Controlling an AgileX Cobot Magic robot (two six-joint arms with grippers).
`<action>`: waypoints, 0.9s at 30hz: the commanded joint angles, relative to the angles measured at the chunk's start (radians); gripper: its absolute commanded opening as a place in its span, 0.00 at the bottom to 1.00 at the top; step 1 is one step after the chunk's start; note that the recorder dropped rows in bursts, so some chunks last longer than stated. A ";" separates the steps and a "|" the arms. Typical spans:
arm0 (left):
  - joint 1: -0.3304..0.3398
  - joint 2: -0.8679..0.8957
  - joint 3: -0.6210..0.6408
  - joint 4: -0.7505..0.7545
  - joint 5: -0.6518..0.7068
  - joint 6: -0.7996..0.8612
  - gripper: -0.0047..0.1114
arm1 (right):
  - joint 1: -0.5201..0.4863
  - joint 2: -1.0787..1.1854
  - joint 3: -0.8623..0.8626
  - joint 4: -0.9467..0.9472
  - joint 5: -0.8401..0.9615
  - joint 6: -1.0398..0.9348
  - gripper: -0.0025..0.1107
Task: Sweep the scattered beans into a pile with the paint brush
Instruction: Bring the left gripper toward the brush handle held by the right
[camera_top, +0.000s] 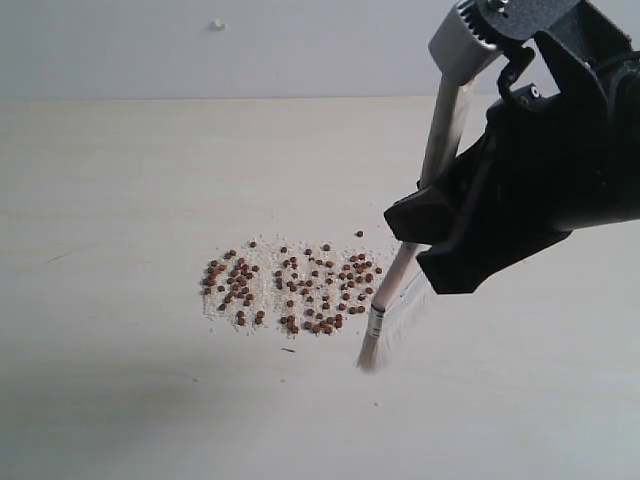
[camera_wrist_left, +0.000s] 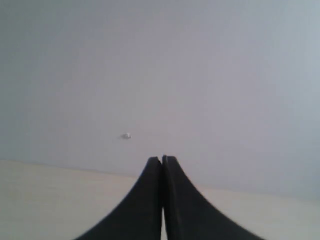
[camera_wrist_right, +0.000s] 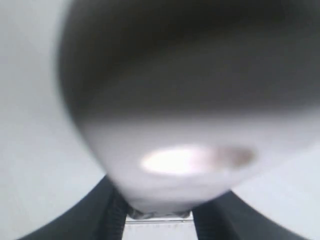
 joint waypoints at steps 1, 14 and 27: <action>0.000 0.232 -0.088 0.401 -0.173 -0.308 0.04 | 0.002 -0.010 0.003 0.006 -0.036 0.007 0.02; 0.000 0.871 -0.377 0.626 -0.894 -0.043 0.47 | 0.002 0.044 0.003 0.011 -0.116 0.014 0.02; -0.072 0.957 -0.489 0.574 -0.724 0.038 0.47 | 0.002 0.144 0.003 0.080 -0.320 0.067 0.02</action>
